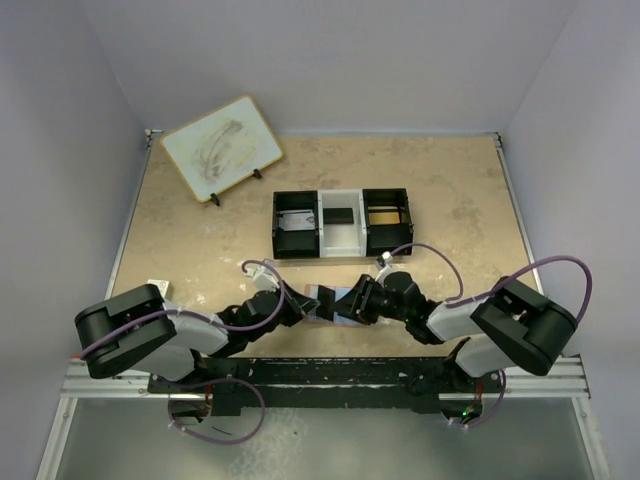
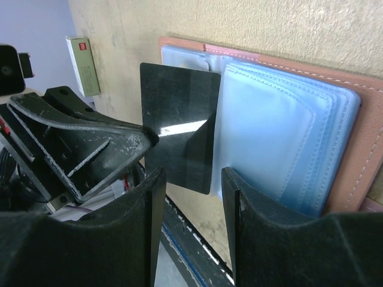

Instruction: Take the credit cards out of the card holder

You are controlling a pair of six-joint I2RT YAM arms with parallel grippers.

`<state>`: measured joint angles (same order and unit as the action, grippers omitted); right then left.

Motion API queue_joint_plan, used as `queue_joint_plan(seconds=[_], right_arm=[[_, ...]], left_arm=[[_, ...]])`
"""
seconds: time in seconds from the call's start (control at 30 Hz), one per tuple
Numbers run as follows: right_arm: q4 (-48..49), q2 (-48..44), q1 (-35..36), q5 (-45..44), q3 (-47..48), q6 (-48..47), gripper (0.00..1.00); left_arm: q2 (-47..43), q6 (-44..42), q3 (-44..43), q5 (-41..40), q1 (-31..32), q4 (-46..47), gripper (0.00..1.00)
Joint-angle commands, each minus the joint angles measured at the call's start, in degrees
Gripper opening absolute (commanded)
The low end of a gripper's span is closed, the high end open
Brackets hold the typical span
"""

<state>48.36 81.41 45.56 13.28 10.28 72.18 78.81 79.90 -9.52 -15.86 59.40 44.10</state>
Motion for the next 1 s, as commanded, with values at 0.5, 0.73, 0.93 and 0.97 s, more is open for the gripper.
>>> queue_joint_plan(seconds=[0.5,0.73,0.93,0.97], right_arm=[[0.9,0.2,-1.1,0.2,0.5,4.2,0.42],[-7.8,-5.4,-1.1,-1.9,2.6,0.9,0.43],[-11.2,-7.8,-1.1,-2.0,3.8,-1.0,0.46],[-11.7,-7.9,-1.1,-2.0,4.0,-1.3,0.46]], left_arm=[[7.1,5.7,2.0,-2.5,2.5,13.9,0.0],[6.5,4.0,2.2,-2.4,2.6,16.2,0.0],[10.5,4.9,1.9,-0.8,2.7,19.4,0.0],[11.3,5.1,2.2,-0.7,2.7,21.1,0.0]])
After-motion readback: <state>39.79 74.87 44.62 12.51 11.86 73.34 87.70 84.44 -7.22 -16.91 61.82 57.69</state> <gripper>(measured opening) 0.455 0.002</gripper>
